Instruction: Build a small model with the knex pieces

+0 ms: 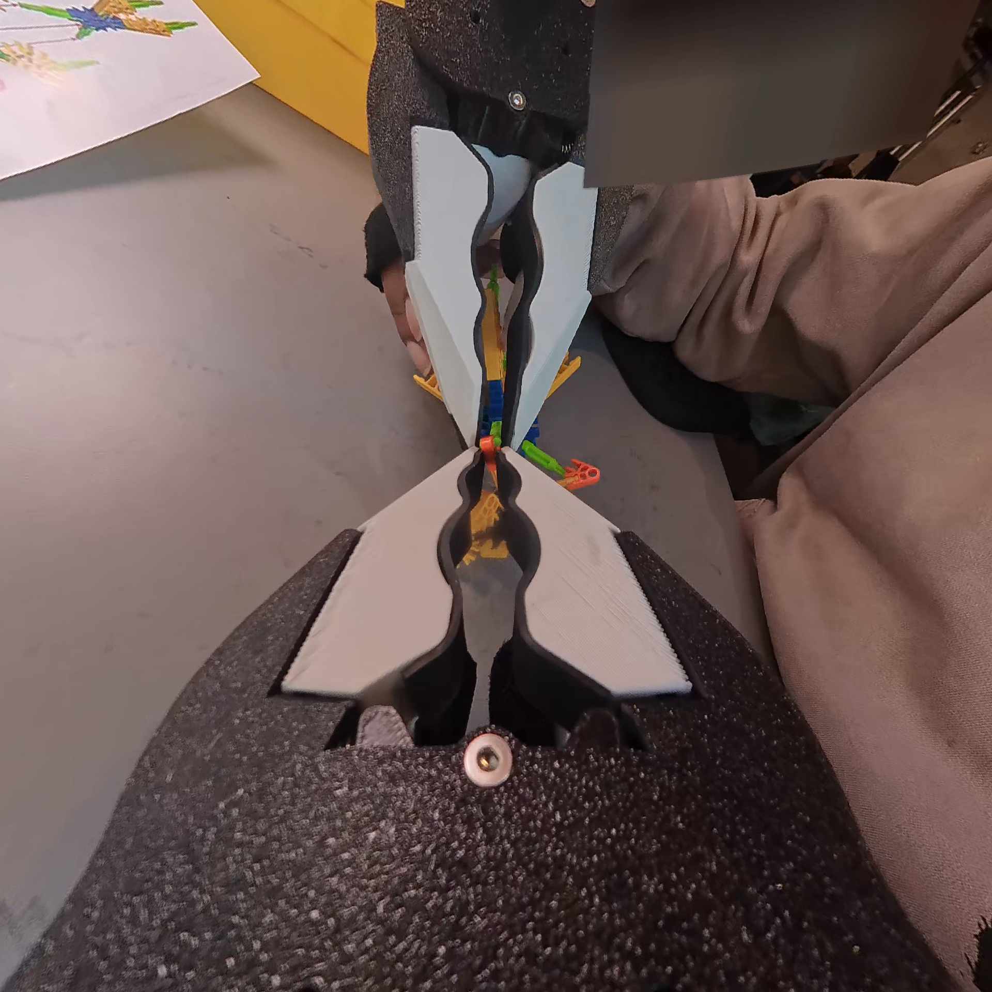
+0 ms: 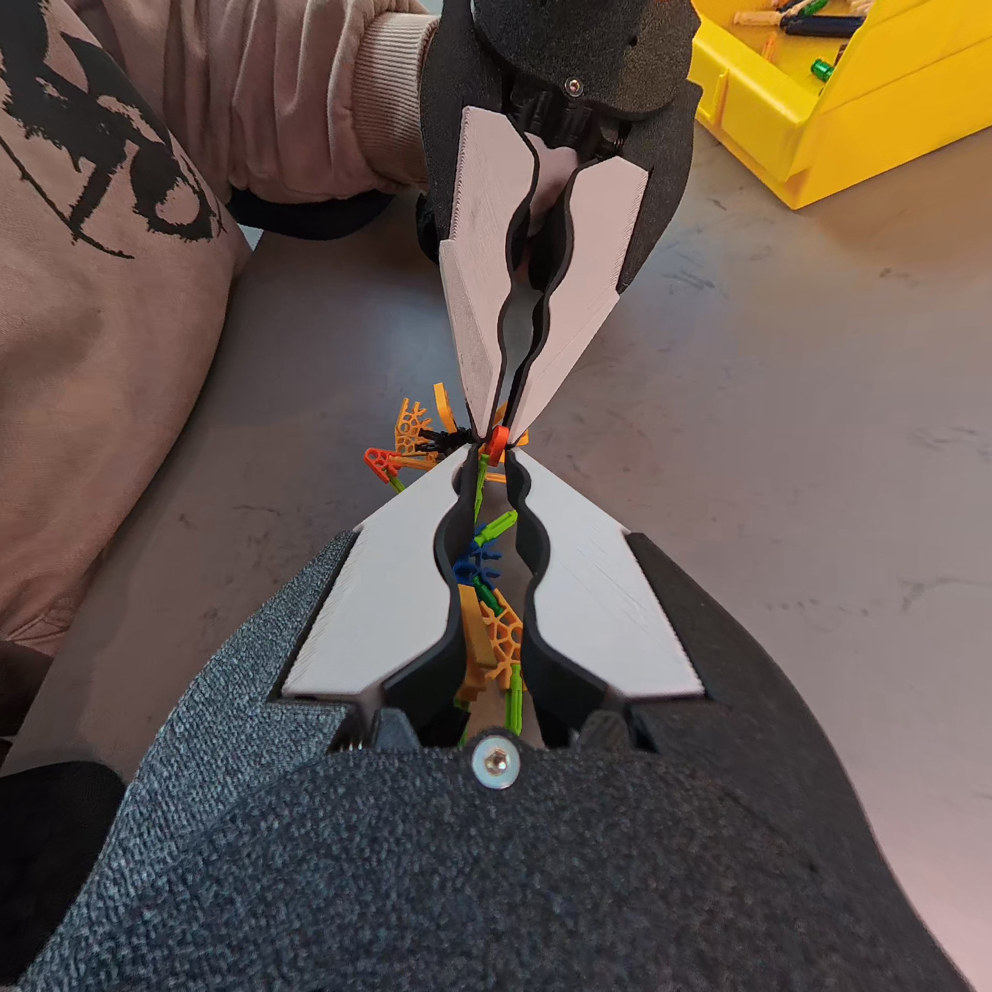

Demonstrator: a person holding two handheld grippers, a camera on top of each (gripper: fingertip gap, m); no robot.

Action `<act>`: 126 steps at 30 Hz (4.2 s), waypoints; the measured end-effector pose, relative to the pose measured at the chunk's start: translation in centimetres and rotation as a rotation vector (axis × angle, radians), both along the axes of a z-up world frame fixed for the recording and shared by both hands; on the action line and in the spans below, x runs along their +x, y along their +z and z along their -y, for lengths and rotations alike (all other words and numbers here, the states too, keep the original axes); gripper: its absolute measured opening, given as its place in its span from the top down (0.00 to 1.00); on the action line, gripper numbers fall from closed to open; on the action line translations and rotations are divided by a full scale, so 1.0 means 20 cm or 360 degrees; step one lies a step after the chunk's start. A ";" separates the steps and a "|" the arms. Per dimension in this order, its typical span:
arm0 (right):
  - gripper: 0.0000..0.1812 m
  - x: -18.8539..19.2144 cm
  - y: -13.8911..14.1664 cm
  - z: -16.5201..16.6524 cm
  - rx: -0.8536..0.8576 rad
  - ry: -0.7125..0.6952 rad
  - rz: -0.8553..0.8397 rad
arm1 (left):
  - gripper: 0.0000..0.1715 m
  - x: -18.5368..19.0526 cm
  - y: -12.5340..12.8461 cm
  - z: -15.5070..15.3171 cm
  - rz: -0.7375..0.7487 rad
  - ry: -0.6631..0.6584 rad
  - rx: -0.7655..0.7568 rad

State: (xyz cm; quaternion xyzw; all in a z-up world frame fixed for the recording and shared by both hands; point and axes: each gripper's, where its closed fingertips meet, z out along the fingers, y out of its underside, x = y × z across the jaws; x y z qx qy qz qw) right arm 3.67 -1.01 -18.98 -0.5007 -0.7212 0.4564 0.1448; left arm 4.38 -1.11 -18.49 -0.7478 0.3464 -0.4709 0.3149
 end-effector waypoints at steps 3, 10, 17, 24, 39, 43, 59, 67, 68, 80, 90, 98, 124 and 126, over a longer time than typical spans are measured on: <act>0.97 0.00 0.01 0.01 -0.0047 0.0030 -0.0011 | 0.98 0.00 0.00 0.01 0.0005 -0.0004 0.0007; 1.00 0.02 -0.01 0.02 -0.0107 0.0074 -0.0040 | 0.98 0.03 -0.01 0.01 -0.0041 -0.0010 0.0023; 0.99 0.03 0.00 0.02 -0.0140 0.0063 -0.0050 | 0.98 0.03 0.00 0.02 0.0016 -0.0016 -0.0004; 0.87 0.10 0.21 -0.14 0.0123 -0.0141 -0.0206 | 0.97 -0.01 0.02 -0.03 0.0063 0.0080 -0.0006; 0.86 0.31 0.08 0.17 0.0837 -0.0515 -0.0157 | 0.91 -0.07 -0.01 -0.06 0.0010 0.0191 -0.0016; 0.90 0.30 -0.10 0.23 0.0938 -0.0461 0.0012 | 0.89 -0.01 -0.02 -0.06 0.0036 0.0213 -0.0095; 0.87 0.20 -0.13 0.08 0.0445 -0.0799 -0.0013 | 0.99 -0.04 0.14 -0.08 0.0510 0.0341 -0.0274; 0.86 0.07 0.17 0.07 -0.0134 -0.1003 -0.0483 | 0.99 -0.11 0.39 -0.11 0.1087 0.0413 -0.0261; 0.86 0.07 0.20 0.05 -0.0235 -0.1036 -0.0545 | 0.99 -0.12 0.42 -0.12 0.1153 0.0444 -0.0245; 0.98 -0.01 0.29 0.02 -0.0571 -0.1045 -0.0687 | 0.99 -0.19 0.47 -0.13 0.1243 0.0648 0.0009; 1.00 0.14 0.29 0.00 -0.0264 -0.0871 -0.0628 | 0.97 -0.09 0.29 0.04 0.0619 0.0201 0.0023; 0.94 0.20 0.36 -0.10 -0.0621 -0.1028 -0.0814 | 0.98 -0.06 0.30 0.02 0.0720 0.0269 -0.0002; 1.00 0.20 0.22 0.15 -0.0027 -0.0501 -0.0467 | 0.86 -0.13 0.36 0.08 -0.0142 0.0083 0.0668; 0.99 0.19 0.22 0.23 -0.0025 -0.0379 -0.0481 | 0.85 0.00 0.26 0.13 -0.0294 -0.0097 0.0716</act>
